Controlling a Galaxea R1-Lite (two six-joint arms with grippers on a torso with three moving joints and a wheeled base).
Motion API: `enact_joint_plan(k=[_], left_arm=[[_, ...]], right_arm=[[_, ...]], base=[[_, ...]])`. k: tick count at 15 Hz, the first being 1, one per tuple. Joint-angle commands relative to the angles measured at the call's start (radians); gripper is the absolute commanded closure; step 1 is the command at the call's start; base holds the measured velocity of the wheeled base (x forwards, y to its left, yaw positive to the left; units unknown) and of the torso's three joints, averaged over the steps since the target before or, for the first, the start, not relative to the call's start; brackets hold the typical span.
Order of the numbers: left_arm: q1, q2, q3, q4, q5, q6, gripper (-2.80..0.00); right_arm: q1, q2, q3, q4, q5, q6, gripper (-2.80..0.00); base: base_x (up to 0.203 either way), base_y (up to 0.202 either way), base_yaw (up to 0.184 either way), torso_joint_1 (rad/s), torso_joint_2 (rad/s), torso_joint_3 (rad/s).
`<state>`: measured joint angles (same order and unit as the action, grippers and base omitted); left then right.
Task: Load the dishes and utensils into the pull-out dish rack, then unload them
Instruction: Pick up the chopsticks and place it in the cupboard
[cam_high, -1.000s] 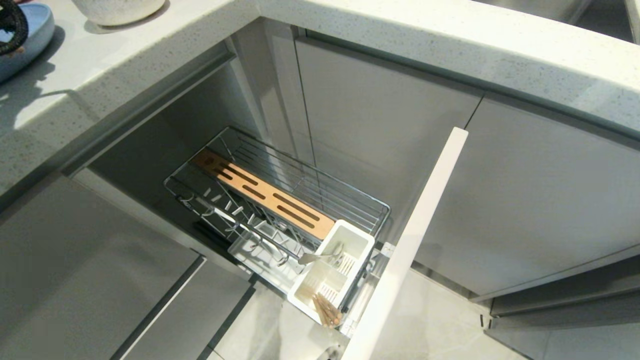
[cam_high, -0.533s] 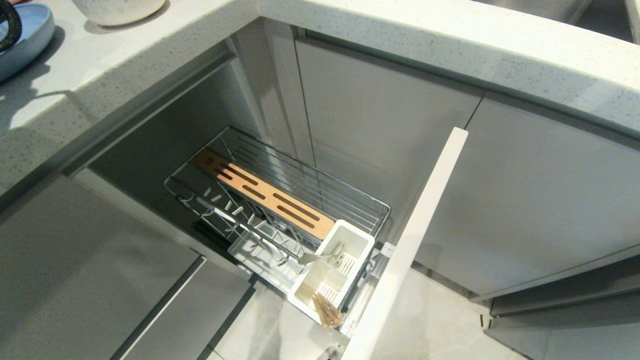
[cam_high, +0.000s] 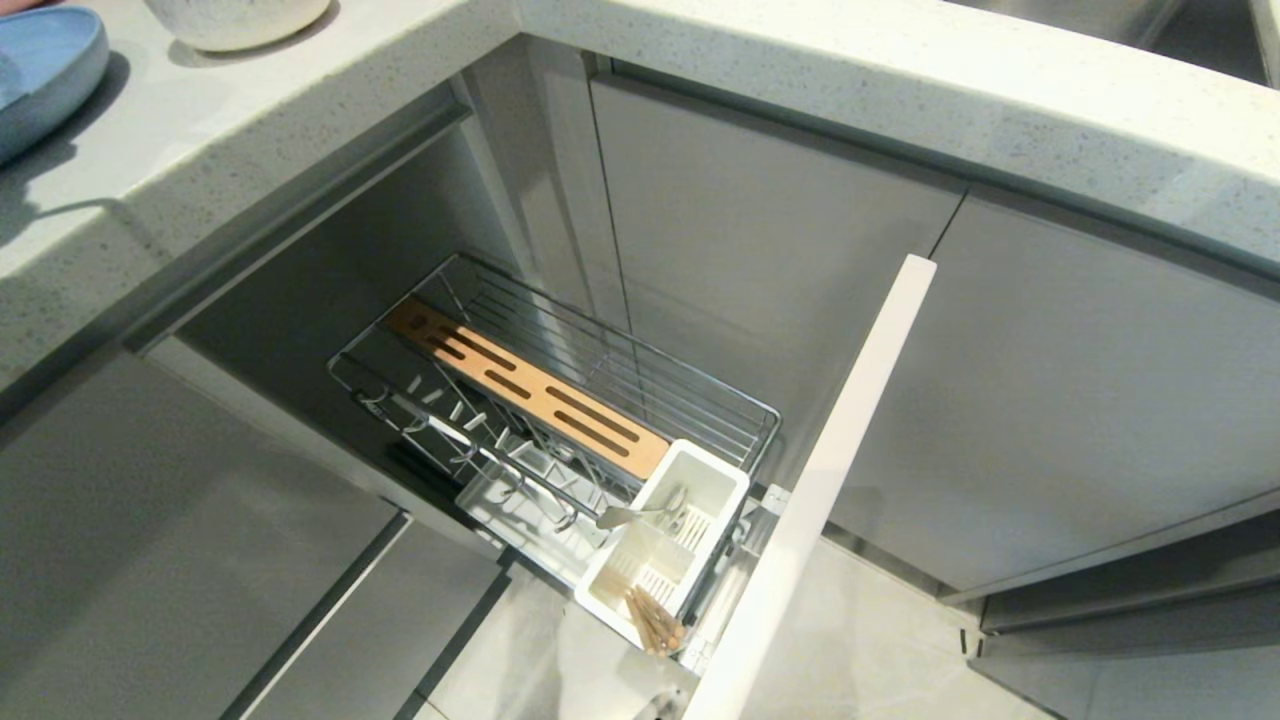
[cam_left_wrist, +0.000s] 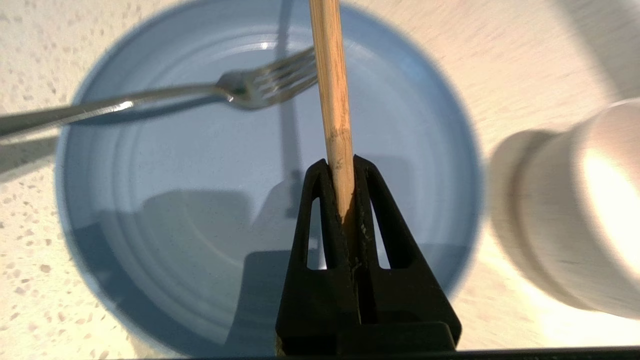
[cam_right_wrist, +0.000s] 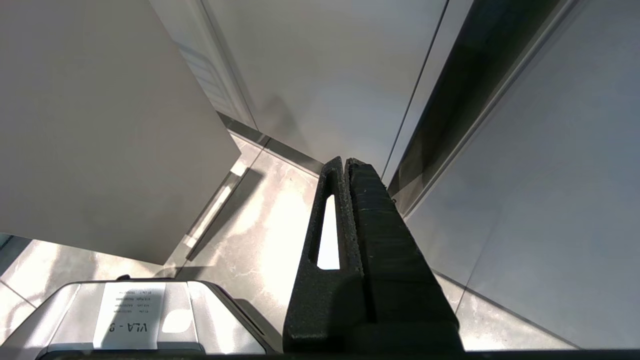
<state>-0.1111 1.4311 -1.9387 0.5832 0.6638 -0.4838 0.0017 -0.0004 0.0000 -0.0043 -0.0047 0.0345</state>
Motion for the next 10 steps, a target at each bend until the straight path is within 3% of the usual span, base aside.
enact_joint_plan(k=[1, 4, 6, 10], left_arm=[[-0.003, -0.062, 0.001, -0.014, -0.02, -0.006, 0.0], [-0.043, -0.102, 0.001, -0.018, -0.065, -0.021, 0.0], [-0.127, -0.129, 0.002, -0.019, -0.11, -0.062, 0.0], [-0.25, -0.174, 0.031, -0.012, -0.192, -0.077, 0.0]], right_arm=[[0.001, -0.004, 0.002, 0.0, 0.0, 0.0, 0.0], [0.001, -0.004, 0.002, 0.0, 0.0, -0.001, 0.0], [0.001, -0.004, 0.002, 0.0, 0.0, -0.001, 0.0], [0.001, -0.004, 0.002, 0.0, 0.0, 0.001, 0.0]], base=[[0.0, 0.0, 0.0, 0.0, 0.0, 0.0], [0.0, 0.0, 0.0, 0.0, 0.0, 0.0], [0.0, 0.0, 0.0, 0.0, 0.0, 0.0], [0.0, 0.0, 0.0, 0.0, 0.0, 0.0]])
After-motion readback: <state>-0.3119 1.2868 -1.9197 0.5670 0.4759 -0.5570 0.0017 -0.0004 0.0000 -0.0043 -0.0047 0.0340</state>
